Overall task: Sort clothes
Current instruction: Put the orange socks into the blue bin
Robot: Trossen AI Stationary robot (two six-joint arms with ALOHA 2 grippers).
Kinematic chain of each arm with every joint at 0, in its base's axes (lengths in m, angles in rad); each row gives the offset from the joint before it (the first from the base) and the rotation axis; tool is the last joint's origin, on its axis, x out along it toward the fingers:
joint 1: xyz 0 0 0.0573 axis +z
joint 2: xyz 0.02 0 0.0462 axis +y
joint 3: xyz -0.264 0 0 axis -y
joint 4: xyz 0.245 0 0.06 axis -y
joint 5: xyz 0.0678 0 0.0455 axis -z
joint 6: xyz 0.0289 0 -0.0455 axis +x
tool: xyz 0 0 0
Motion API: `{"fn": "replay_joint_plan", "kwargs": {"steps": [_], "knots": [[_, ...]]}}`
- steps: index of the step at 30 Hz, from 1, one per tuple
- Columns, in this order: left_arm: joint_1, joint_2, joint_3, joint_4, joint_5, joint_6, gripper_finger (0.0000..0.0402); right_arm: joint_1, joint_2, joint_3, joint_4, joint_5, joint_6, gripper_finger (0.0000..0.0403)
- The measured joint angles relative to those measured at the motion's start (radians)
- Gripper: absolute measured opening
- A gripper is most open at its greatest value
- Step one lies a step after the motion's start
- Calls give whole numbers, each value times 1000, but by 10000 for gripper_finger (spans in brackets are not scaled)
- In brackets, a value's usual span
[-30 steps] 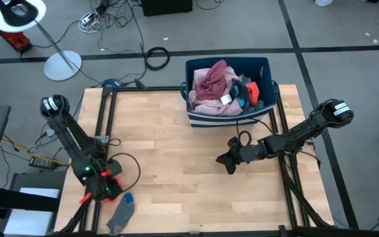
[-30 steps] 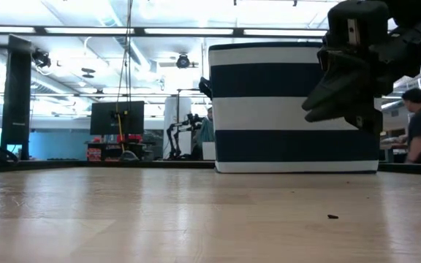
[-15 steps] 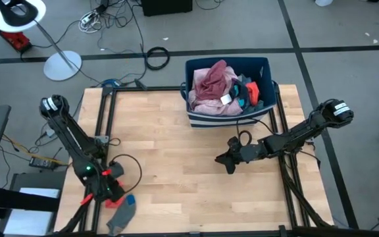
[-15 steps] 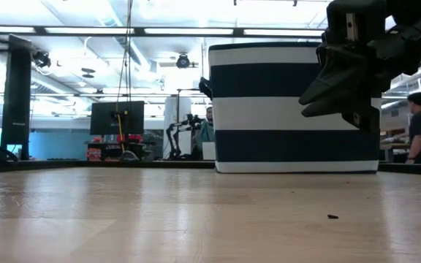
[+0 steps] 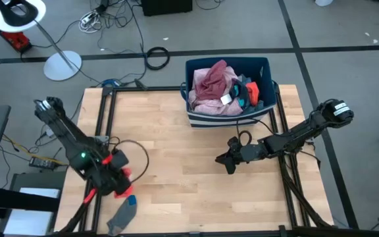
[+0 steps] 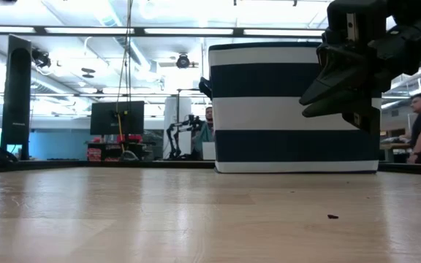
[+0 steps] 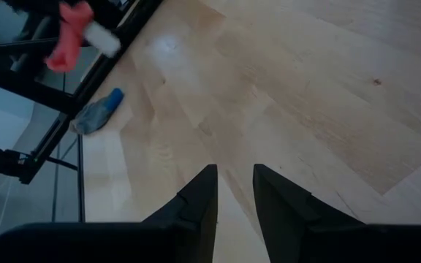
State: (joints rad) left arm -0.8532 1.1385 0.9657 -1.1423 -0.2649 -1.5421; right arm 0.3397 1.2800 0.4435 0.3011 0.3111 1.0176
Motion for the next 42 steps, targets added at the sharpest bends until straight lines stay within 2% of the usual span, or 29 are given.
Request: {"fn": "replay_joint_plan", "kwargs": {"steps": [6,13,19,28,31,32,36,42], "knots": [[177,2,203,-48,-53,226,1,1,0,0,-37,-16,-9,91],[422,96,434,-50,-56,536,0,1,0,0,-200,-196,-170,91],[625,268,685,-48,-22,819,0,1,0,0,-281,-256,-295,91],[869,569,1194,-13,67,1172,0,-5,0,0,-299,-247,-411,91],[936,678,1371,35,94,1261,0,-7,0,0,-300,-187,-434,91],[956,705,1395,74,102,1286,0,-9,0,0,-299,-161,-438,91],[1037,735,1316,356,208,1325,0,-12,0,0,-299,-104,-448,91],[1120,841,1313,591,217,1326,0,-11,0,0,-296,-104,-452,92]]}}
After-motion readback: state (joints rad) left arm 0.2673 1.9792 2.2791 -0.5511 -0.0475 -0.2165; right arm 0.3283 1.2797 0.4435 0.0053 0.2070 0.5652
